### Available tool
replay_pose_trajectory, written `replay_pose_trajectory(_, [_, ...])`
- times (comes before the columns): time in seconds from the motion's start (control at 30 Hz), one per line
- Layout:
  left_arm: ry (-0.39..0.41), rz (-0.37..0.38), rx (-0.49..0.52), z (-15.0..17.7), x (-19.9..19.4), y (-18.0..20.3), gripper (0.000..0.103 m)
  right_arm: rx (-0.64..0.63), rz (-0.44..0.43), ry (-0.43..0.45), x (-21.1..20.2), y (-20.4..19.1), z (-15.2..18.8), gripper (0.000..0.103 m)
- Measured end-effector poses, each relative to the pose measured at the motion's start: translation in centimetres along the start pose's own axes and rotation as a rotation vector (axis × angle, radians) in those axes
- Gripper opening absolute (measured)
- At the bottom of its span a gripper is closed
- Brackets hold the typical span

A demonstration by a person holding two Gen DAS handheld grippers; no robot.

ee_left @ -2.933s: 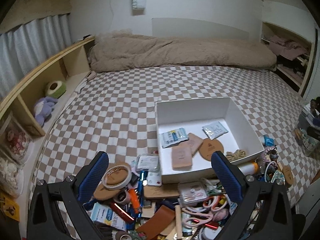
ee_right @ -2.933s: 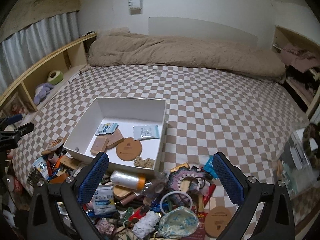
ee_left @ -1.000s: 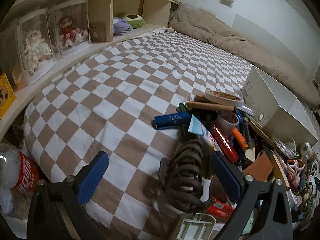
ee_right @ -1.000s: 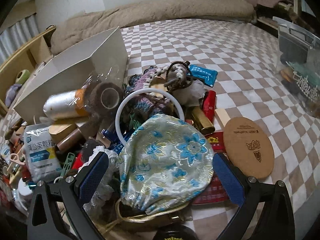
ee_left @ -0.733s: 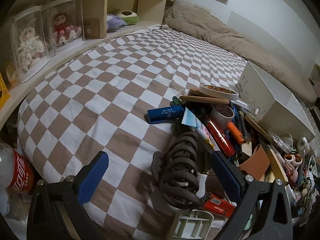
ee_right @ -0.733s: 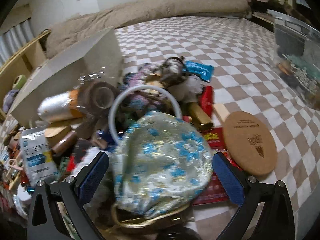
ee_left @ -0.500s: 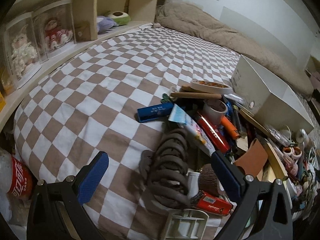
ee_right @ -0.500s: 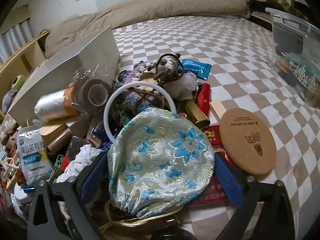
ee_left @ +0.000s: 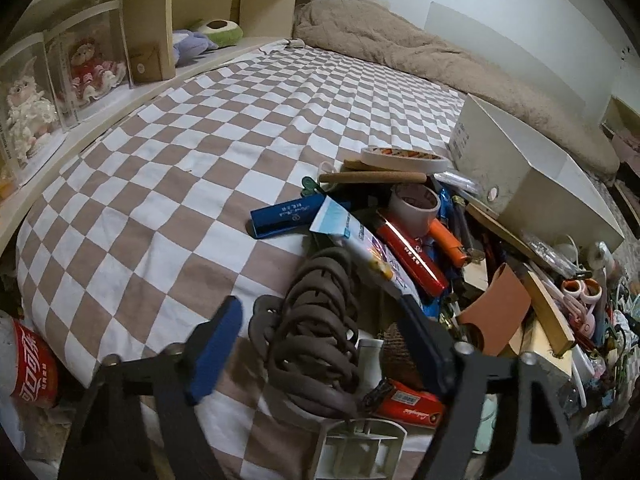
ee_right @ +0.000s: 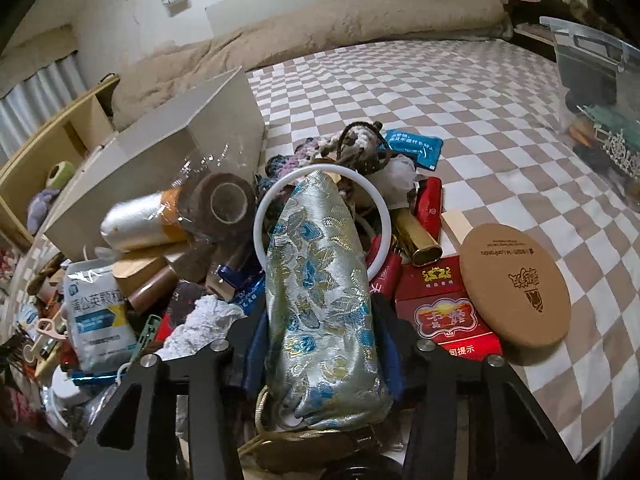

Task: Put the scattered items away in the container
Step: 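Lower both tools into the pile toward the black coil and floral pouch, then close the left tool on the black coil while the right tool grasps the floral pouch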

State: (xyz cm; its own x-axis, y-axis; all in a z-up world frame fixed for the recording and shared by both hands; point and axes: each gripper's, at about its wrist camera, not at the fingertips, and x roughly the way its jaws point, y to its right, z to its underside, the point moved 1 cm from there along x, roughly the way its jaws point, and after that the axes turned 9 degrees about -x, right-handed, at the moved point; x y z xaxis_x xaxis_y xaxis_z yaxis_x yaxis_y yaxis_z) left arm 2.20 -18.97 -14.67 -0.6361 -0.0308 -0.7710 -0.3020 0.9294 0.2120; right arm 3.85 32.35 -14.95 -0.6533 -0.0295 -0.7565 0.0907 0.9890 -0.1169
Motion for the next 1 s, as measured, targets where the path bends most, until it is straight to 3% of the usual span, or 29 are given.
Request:
replay_pose_trajectory(0.13, [0.002, -0.033, -0.01, 0.0, 0.1, -0.4, 0.049, 0.001, 0.01, 0.028, -0.6, -0.1, -0.4, 0.042])
replay_pose_trajectory(0.23, [-0.005, -0.014, -0.036, -0.1, 0.1, -0.9, 0.048, 0.009, 0.021, 0.051, -1.2, 0.0, -0.5, 0.041])
replay_pose_trajectory(0.7, [-0.007, -0.053, -0.014, -0.1, 0.3, -0.5, 0.048, 0.038, 0.01, 0.089, -2.1, 0.5, -0.7, 0.04])
replay_pose_trajectory(0.77, [-0.04, -0.053, -0.023, 0.0, 1.0, -0.6, 0.056, 0.037, 0.009, 0.09, -2.1, 0.5, -0.7, 0.04])
replay_pose_trajectory(0.83, [-0.054, -0.059, -0.02, 0.2, 1.3, -0.6, 0.059, 0.037, 0.008, 0.09, -2.1, 0.5, -0.7, 0.04])
replay_pose_trajectory(1.0, [-0.071, -0.033, -0.017, 0.3, 1.3, -0.5, 0.051, 0.034, 0.008, 0.095, -2.4, 0.4, -0.7, 0.04])
